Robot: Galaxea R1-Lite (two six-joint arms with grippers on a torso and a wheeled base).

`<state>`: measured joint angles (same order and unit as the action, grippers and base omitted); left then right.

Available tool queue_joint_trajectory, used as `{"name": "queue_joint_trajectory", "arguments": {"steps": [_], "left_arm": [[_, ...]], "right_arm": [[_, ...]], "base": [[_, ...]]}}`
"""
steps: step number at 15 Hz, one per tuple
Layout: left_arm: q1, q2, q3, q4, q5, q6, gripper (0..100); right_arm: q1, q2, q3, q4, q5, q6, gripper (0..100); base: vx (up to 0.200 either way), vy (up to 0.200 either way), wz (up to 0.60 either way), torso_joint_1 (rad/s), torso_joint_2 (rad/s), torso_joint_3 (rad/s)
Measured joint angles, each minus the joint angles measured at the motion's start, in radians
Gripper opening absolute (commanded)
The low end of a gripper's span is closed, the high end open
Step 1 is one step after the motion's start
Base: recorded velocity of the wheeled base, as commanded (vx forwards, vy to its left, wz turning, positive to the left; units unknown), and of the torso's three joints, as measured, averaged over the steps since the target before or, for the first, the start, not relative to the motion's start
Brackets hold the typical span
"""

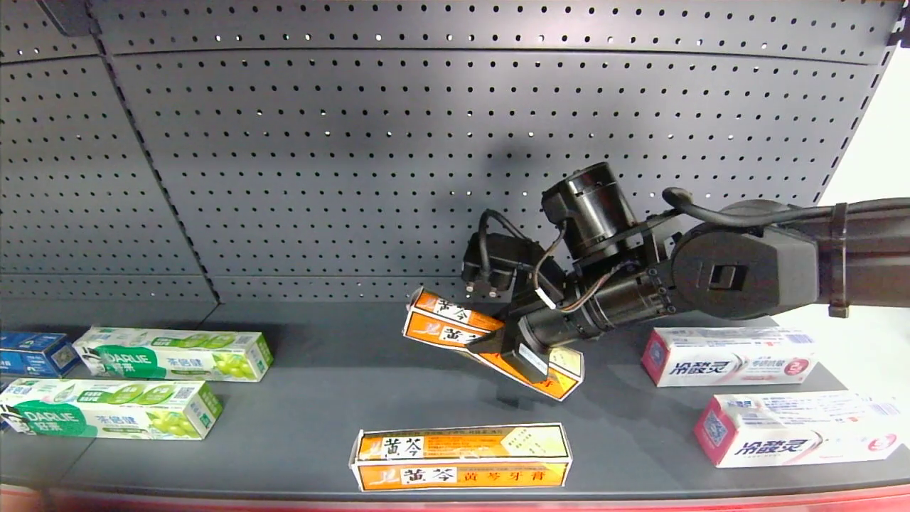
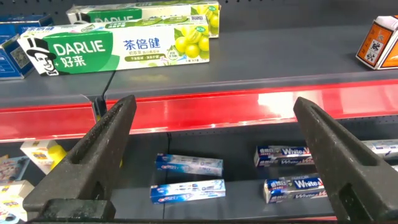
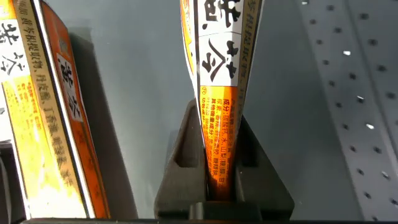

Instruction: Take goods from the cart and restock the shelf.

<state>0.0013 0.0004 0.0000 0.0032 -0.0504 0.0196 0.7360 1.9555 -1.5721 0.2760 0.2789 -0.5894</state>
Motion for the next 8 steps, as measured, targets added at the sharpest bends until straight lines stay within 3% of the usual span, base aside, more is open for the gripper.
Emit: {"name": "queue_joint_trajectory", "arguments": {"steps": [8], "left_arm": [[0.0,0.0,0.0,0.0,0.0,0.0,100]], "right_arm": [[0.012,0.076,-0.051,0.0,0.005,0.0,0]], "base": [[0.0,0.0,0.0,0.0,0.0,0.0]]}}
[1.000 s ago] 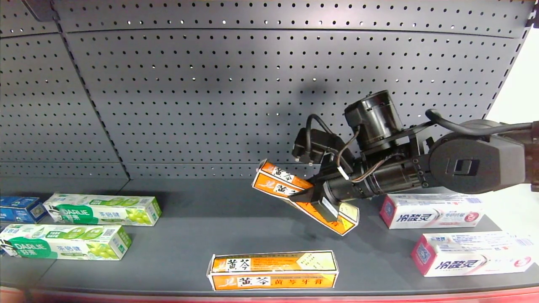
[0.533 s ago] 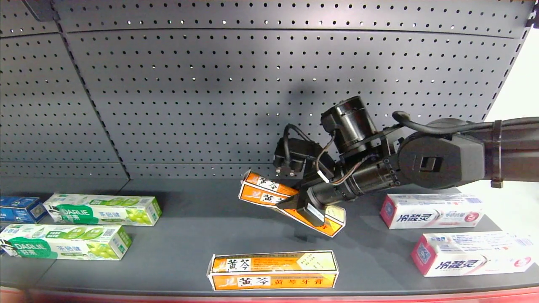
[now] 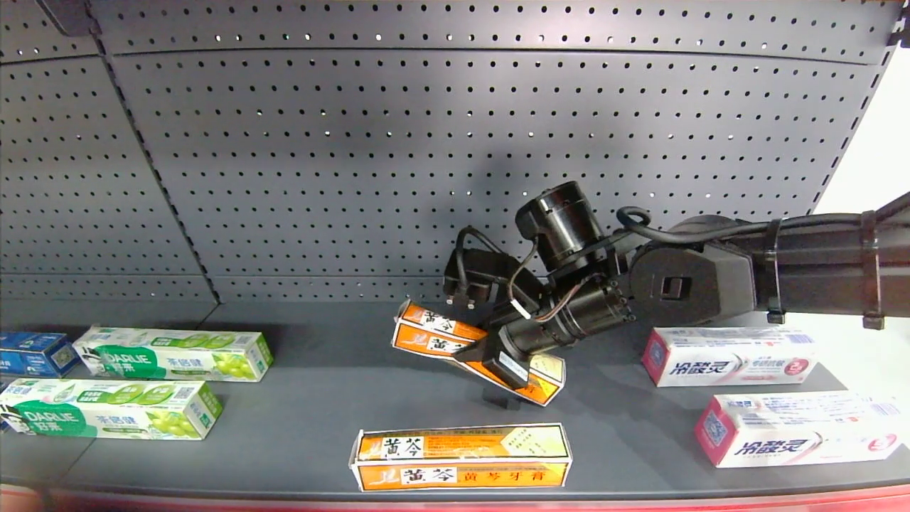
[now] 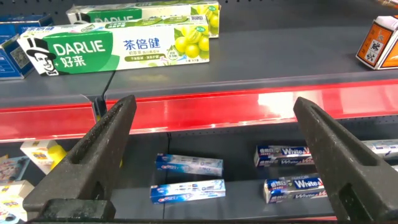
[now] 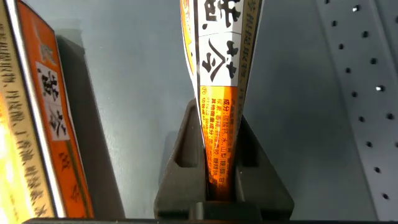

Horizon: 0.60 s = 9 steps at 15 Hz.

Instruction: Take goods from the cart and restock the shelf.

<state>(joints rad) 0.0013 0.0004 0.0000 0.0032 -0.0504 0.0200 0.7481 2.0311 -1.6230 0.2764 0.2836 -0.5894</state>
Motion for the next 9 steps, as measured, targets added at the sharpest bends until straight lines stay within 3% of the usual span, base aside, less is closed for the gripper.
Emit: {"name": "queue_joint_trajectory", "arguments": {"steps": [9], "left_arm": [[0.0,0.0,0.0,0.0,0.0,0.0,100]], "right_arm": [[0.002,0.036,-0.002,-0.002,0.001,-0.032,0]], "base": [[0.0,0.0,0.0,0.0,0.0,0.0]]}}
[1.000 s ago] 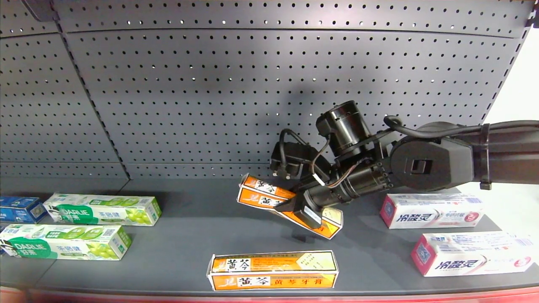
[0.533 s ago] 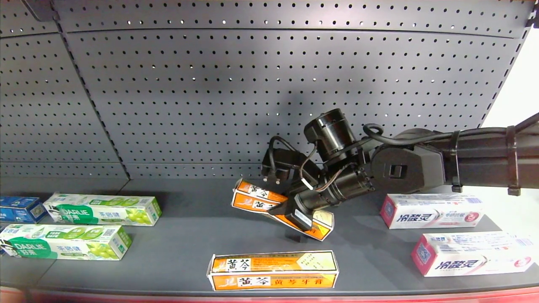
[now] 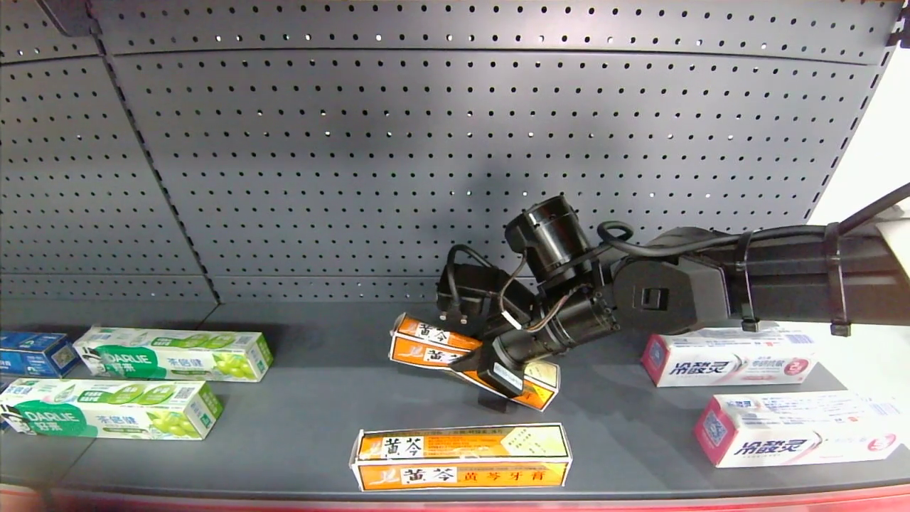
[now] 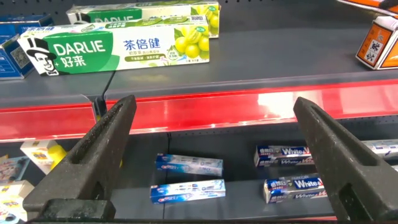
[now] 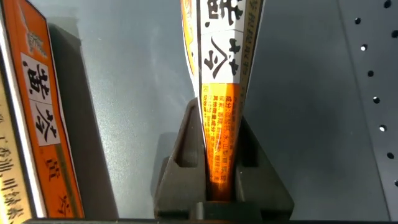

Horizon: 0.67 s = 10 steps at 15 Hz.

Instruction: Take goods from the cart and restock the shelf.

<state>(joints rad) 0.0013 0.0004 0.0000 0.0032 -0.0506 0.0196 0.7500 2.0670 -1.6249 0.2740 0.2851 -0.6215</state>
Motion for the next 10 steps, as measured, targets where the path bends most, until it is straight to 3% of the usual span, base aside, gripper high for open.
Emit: {"name": "queue_joint_trajectory", "arguments": {"steps": [7,8,10], "left_arm": [[0.0,0.0,0.0,0.0,0.0,0.0,100],[0.0,0.0,0.0,0.0,0.0,0.0,100],[0.0,0.0,0.0,0.0,0.0,0.0,100]], "right_arm": [[0.005,0.021,-0.004,-0.003,0.0,-0.002,0],[0.008,0.025,-0.004,-0.003,-0.001,-0.003,100],[0.012,0.033,-0.004,0.0,-0.007,0.0,100]], "base": [[0.0,0.0,0.0,0.0,0.0,0.0],[0.0,0.0,0.0,0.0,0.0,0.0],[0.0,0.0,0.0,0.0,0.0,0.0]]}}
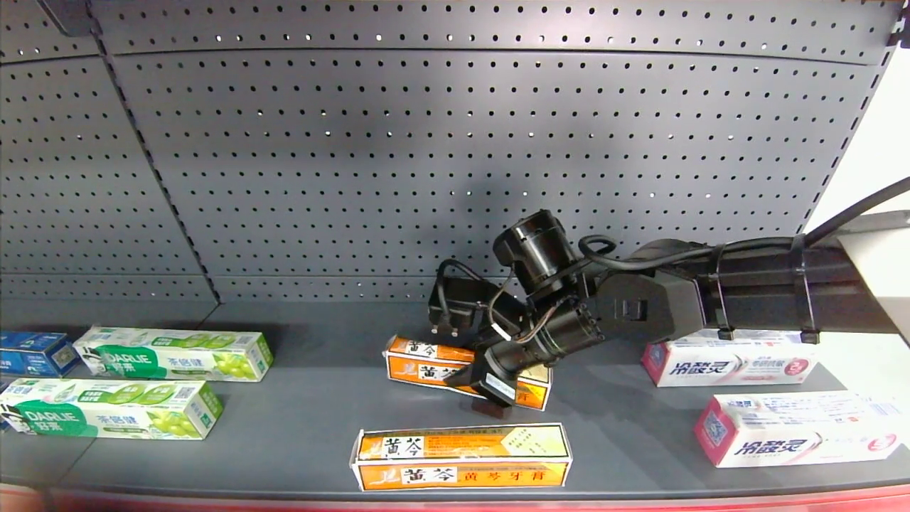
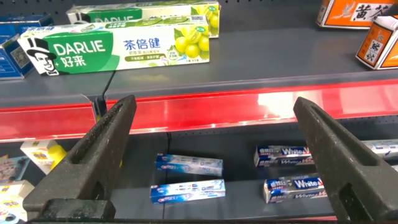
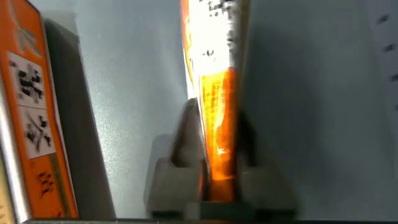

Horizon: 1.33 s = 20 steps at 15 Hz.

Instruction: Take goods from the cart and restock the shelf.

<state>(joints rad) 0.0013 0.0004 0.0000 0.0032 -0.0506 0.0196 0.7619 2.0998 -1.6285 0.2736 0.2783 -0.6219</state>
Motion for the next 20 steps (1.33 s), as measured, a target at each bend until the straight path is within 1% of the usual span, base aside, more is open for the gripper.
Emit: {"name": "queue_joint_trajectory", "arguments": {"steps": [4,8,11,14,18,20], "left_arm": [[0.0,0.0,0.0,0.0,0.0,0.0,100],[0.0,0.0,0.0,0.0,0.0,0.0,100],[0.0,0.0,0.0,0.0,0.001,0.0,100],[0.0,0.0,0.0,0.0,0.0,-0.001,100],[0.0,0.0,0.0,0.0,0.001,-0.001,100],[0.0,0.0,0.0,0.0,0.0,-0.001,100]], "right_arm": [[0.004,0.0,-0.011,-0.003,-0.002,0.03,100],[-0.001,-0.017,-0.066,-0.005,-0.002,0.122,100],[-0.003,-0.053,-0.077,-0.004,0.0,0.171,100],[-0.007,-0.128,-0.021,0.001,-0.002,0.196,100],[-0.033,-0.216,0.128,0.002,-0.021,0.194,100],[-0.043,-0.241,0.173,0.0,-0.042,0.193,100]], "base": [[0.0,0.0,0.0,0.0,0.0,0.0],[0.0,0.0,0.0,0.0,0.0,0.0],[0.0,0.0,0.0,0.0,0.0,0.0],[0.0,0.0,0.0,0.0,0.0,0.0],[0.0,0.0,0.0,0.0,0.0,0.0],[0.0,0.0,0.0,0.0,0.0,0.0]]}}
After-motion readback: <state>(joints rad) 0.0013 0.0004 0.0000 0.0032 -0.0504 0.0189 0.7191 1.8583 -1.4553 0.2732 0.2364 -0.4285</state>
